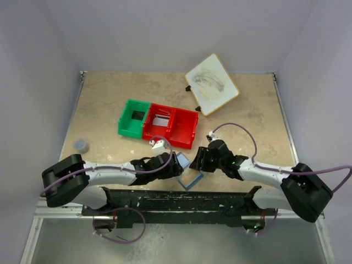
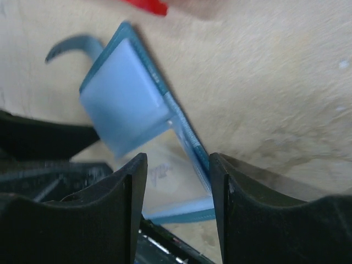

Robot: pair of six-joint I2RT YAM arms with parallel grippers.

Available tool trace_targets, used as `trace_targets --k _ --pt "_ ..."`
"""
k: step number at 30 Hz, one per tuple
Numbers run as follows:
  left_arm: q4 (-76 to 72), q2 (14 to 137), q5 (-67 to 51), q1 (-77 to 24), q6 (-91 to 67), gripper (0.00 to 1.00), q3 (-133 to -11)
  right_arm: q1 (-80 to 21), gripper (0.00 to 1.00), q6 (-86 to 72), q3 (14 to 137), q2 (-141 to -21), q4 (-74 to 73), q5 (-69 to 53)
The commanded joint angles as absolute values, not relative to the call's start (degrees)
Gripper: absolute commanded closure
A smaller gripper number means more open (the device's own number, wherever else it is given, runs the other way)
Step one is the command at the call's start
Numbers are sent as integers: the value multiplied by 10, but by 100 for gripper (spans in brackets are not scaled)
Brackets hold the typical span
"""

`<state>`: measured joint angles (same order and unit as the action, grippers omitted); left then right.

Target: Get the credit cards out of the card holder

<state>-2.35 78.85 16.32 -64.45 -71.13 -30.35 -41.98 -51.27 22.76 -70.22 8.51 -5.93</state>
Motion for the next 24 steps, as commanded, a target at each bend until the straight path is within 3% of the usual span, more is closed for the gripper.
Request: trace_targets --k 1,10,16,24 --pt "32 783 241 -610 -683 37 -343 -480 48 -557 220 -723 119 -107" --pt "50 808 213 -564 -605 37 -362 -565 48 -638 221 -792 242 -105" --pt "-31 824 128 -564 -557 38 -355 -584 48 -610 271 -858 282 -106" --pt "-48 847 94 -557 -497 38 -393 -608 47 -662 205 -836 413 -84"
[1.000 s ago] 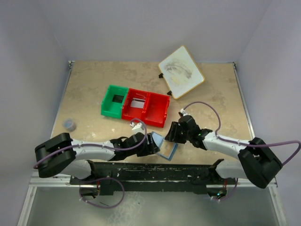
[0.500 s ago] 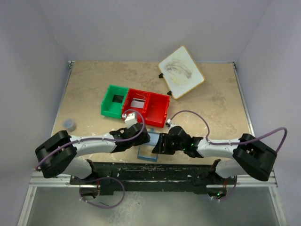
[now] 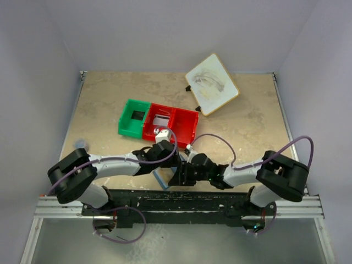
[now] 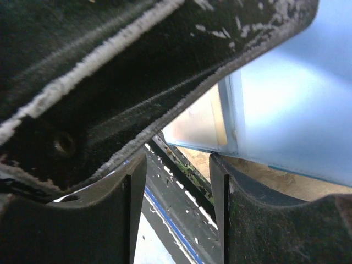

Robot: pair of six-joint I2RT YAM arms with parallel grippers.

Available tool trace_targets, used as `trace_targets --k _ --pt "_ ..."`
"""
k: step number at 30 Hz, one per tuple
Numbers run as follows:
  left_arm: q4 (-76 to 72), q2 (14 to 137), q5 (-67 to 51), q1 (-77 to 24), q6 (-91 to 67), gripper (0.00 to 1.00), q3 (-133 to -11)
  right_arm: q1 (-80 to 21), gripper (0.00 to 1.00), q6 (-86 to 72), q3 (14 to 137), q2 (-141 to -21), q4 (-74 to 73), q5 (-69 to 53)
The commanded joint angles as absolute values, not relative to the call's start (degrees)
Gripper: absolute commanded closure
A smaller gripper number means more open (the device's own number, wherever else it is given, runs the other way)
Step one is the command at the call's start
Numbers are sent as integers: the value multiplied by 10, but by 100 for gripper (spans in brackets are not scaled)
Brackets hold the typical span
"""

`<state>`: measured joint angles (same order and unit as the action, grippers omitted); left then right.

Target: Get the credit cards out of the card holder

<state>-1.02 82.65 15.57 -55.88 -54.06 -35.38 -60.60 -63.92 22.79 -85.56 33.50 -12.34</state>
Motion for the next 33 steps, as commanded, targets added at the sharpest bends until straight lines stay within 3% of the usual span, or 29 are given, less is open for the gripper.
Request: trace_targets --k 1,7,11,16,20,33 --pt "-51 856 87 -556 -493 38 -397 -607 47 -663 201 -828 411 -77" --pt "-50 834 107 -555 -492 38 -402 -608 47 -687 160 -734 349 -17" --pt "-4 762 179 -552 -489 37 -397 -608 47 -697 175 -628 167 52" --pt "100 684 293 -549 -503 35 -408 -586 35 -678 255 -553 -42 192" --pt "178 641 344 -548 -566 34 -384 -458 35 -574 332 -609 -50 153" --pt "231 554 243 -549 -658 35 -274 -404 31 -448 580 -909 -151 223"
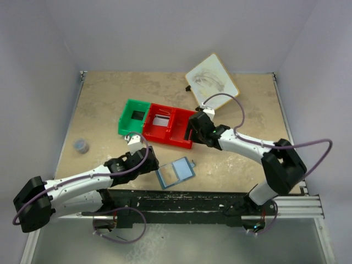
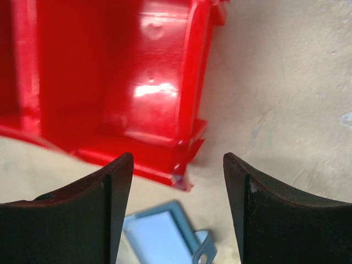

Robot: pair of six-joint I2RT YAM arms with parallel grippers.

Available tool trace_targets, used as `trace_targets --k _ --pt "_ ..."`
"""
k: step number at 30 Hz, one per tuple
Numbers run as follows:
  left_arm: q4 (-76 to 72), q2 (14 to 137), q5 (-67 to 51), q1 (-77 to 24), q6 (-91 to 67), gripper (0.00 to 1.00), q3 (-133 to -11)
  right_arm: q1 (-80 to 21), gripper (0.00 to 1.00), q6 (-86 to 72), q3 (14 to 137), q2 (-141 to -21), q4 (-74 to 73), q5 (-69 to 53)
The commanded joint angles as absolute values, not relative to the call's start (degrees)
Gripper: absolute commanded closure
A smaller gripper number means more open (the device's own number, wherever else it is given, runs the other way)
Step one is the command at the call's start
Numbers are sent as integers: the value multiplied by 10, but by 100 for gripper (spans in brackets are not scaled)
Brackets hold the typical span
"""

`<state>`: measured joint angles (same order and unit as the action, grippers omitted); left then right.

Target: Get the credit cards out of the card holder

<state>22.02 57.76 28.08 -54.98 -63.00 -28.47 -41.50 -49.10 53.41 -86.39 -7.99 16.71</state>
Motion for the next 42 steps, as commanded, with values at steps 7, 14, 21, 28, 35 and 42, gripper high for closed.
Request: trace_targets --k 7,14,21,28,35,42 --pt "215 555 175 -550 -637 35 -263 -363 32 -394 581 -922 -160 255" --pt "179 552 130 -559 -654 38 -237 -352 34 -368 597 -871 -179 230" --pt "165 545 167 -561 -670 45 -251 -357 38 -401 425 -669 17 -13" --pt "94 576 130 -564 -672 61 -252 -433 45 -478 307 -683 187 -139" --pt "24 603 103 -571 -698 67 -214 -464 55 -491 298 -781 265 -196" --pt "58 603 136 -573 -703 70 -214 -479 58 -469 333 -877 266 -220"
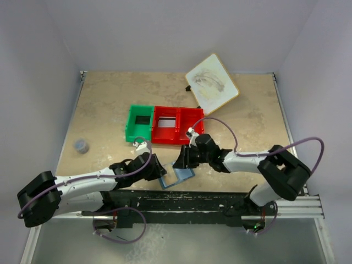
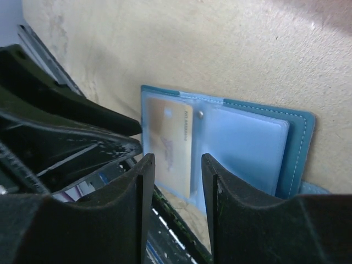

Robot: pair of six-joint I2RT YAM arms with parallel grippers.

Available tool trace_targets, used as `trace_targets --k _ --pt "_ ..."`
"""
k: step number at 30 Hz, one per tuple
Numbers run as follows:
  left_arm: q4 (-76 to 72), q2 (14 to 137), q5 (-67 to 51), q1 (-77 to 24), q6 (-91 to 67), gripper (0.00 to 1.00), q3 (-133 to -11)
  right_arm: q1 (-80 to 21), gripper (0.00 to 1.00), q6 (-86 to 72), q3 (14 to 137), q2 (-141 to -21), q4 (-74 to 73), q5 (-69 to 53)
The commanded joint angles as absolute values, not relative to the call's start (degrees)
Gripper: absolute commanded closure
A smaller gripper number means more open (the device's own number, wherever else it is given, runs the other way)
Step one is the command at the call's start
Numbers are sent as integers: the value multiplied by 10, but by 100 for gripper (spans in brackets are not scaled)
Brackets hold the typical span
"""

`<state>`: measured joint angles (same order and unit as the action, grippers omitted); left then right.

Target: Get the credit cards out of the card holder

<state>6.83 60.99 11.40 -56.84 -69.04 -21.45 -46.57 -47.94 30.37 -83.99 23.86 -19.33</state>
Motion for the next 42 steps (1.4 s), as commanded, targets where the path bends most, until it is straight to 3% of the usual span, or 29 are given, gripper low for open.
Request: trace_targets --k 1,7,12,15,20,31,42 --pt "63 600 141 -573 -701 70 -214 -483 59 -467 336 -890 269 -221" --pt "78 594 149 -573 -699 70 -216 -496 69 -474 341 -925 265 -204" --pt "98 583 175 -573 -697 70 -220 -513 75 -467 372 -952 175 -127" --pt "112 577 185 -573 -693 70 -227 -513 86 -482 364 -964 154 -95" --pt "135 568 201 -573 -691 71 -237 -513 93 -502 363 -967 123 -47" --pt "172 538 238 -573 -705 72 -243 -514 96 -503 376 -985 96 -29" --pt "195 524 267 -573 -707 72 -254 -525 94 -461 420 -860 83 -39"
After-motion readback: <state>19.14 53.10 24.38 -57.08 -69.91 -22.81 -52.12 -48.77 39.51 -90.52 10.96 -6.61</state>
